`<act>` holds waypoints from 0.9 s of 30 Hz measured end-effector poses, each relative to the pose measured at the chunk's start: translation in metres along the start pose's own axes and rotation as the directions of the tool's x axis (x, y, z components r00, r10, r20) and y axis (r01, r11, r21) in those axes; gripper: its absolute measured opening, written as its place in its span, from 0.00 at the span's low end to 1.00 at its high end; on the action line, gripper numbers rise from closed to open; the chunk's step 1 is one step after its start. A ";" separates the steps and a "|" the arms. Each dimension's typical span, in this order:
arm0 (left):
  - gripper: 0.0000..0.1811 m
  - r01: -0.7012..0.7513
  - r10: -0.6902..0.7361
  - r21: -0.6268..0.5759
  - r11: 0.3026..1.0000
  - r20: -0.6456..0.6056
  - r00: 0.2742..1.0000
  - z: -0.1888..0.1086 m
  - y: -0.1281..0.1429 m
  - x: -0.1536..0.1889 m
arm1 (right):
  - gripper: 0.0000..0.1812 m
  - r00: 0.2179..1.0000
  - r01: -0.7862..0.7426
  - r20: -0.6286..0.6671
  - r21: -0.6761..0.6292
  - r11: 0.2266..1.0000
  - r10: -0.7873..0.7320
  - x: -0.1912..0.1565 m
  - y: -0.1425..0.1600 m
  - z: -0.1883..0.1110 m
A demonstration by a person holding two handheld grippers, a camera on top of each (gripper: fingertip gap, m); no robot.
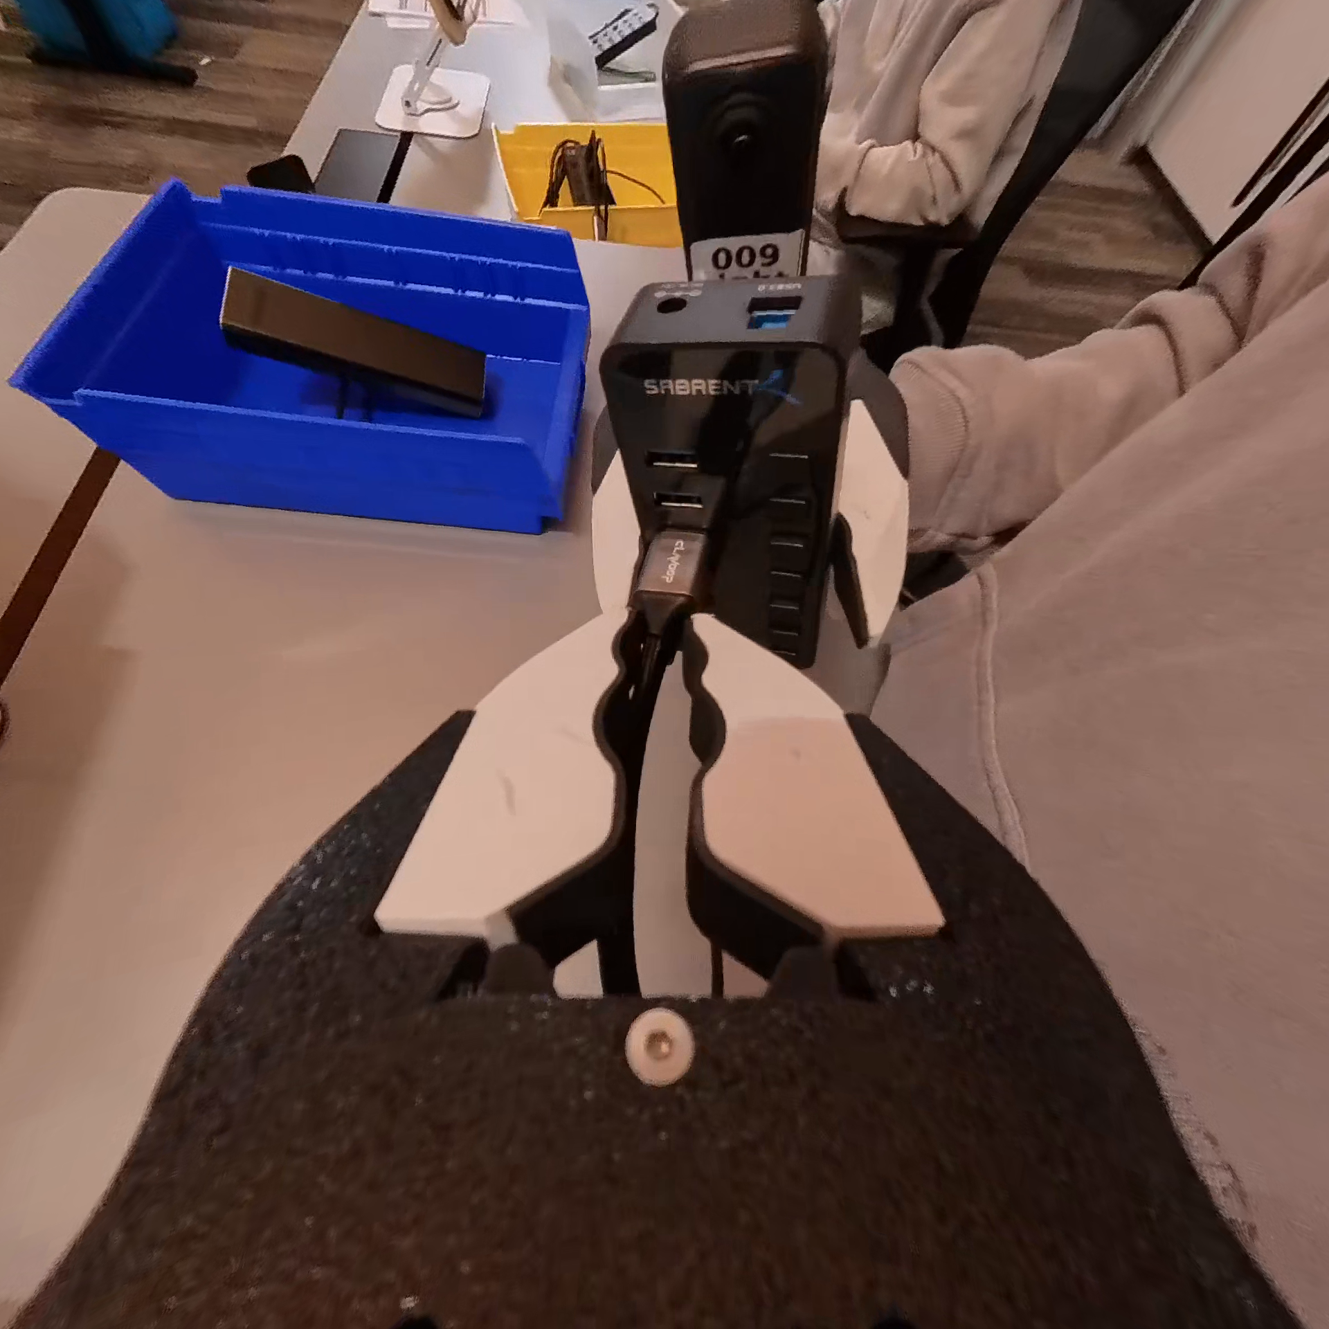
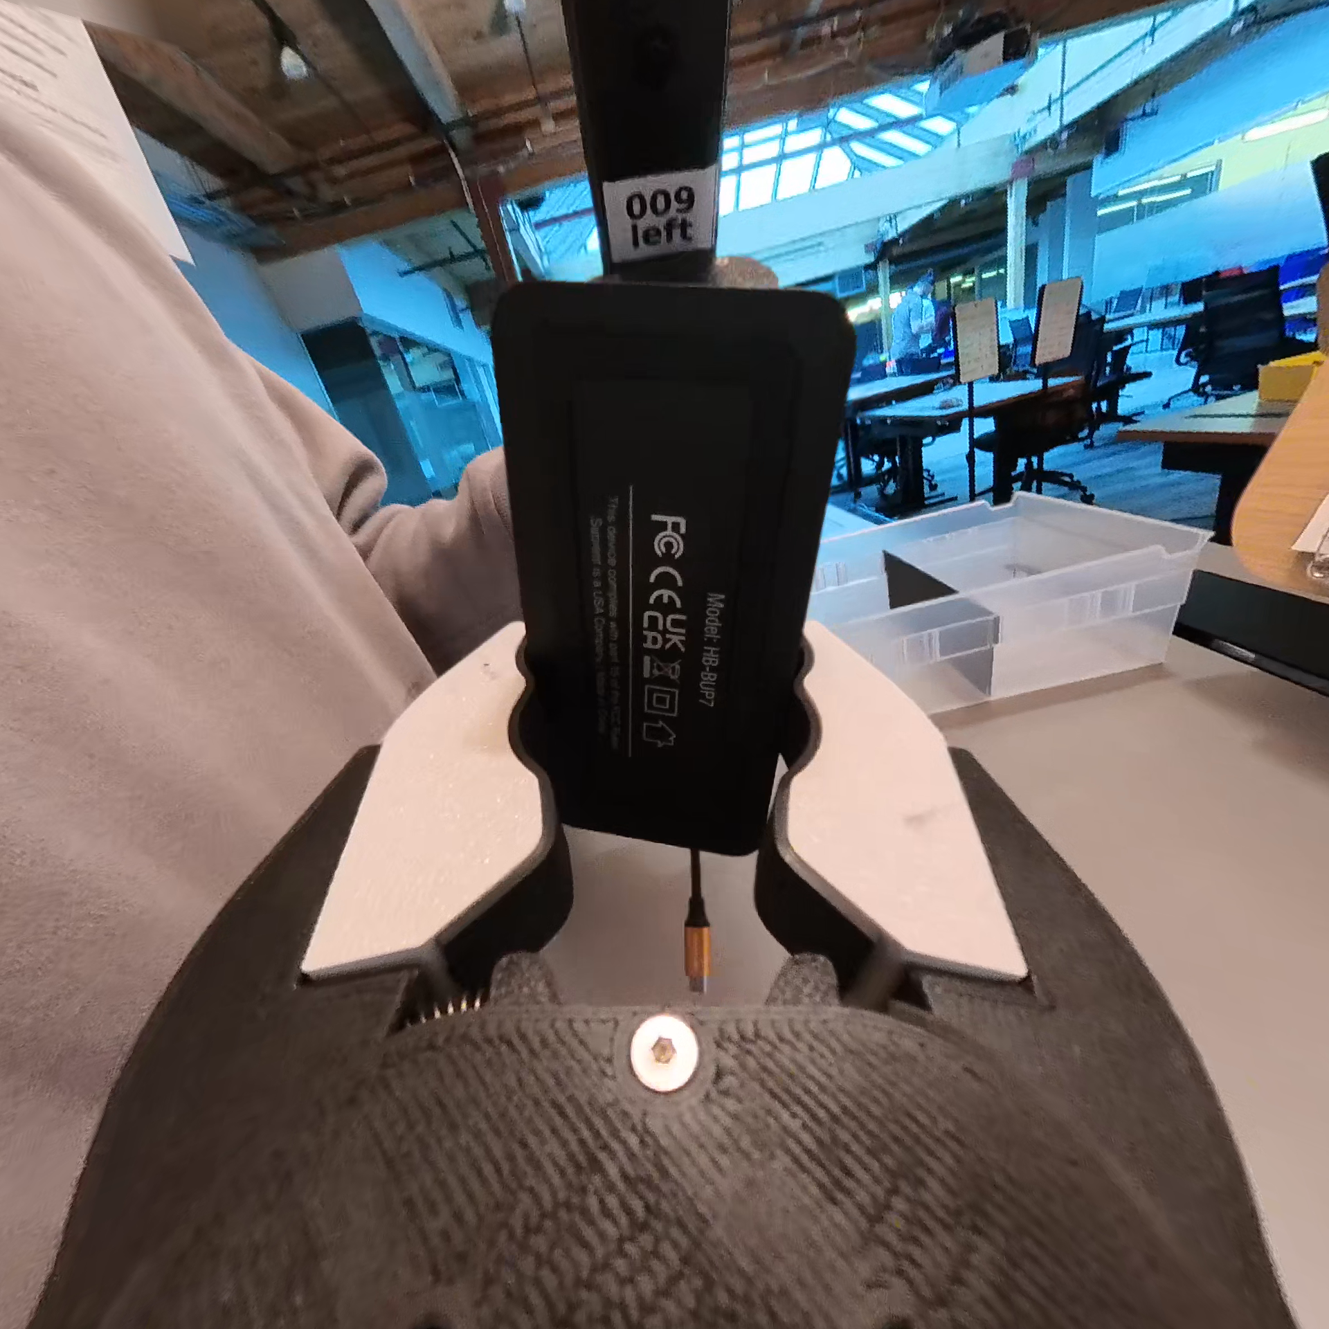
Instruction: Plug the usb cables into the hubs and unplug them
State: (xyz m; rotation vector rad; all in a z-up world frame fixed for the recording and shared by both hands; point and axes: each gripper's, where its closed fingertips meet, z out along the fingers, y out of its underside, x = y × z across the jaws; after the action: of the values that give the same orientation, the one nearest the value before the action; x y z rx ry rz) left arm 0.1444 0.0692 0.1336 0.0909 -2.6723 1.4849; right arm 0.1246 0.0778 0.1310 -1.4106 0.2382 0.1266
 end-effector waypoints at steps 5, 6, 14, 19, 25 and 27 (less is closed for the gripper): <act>0.05 -0.042 0.044 -0.077 0.996 0.023 0.999 0.002 0.009 -0.002 | 0.35 1.000 0.025 -0.013 -0.100 0.995 -0.026 0.003 0.013 0.002; 0.05 -0.039 0.040 -0.068 0.997 0.018 0.999 0.002 0.009 -0.003 | 0.35 1.000 0.024 -0.011 -0.103 0.994 -0.025 0.003 0.013 0.001; 0.29 -0.107 0.036 0.245 0.964 0.277 0.960 -0.039 -0.027 -0.025 | 0.36 0.986 0.091 -0.135 -0.058 0.994 -0.098 0.019 -0.020 -0.028; 0.29 -0.013 -0.088 0.338 0.941 0.282 0.955 -0.057 -0.007 -0.030 | 0.35 0.917 0.164 -0.385 0.129 0.978 -0.102 0.051 -0.090 -0.108; 0.30 0.137 -0.189 0.236 0.962 0.211 0.959 -0.027 0.049 -0.026 | 0.36 0.738 0.270 -0.672 0.213 0.939 -0.060 0.091 -0.149 -0.200; 0.31 0.157 -0.201 0.215 0.964 0.197 0.960 -0.017 0.057 -0.022 | 0.36 0.662 0.275 -0.747 0.173 0.946 -0.056 0.107 -0.150 -0.222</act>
State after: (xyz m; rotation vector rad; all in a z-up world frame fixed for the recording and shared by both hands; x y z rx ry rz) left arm 0.1616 0.1142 0.0921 0.5245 -2.5775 1.7653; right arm 0.2424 -0.1709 0.2185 -1.1301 0.7678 -0.6402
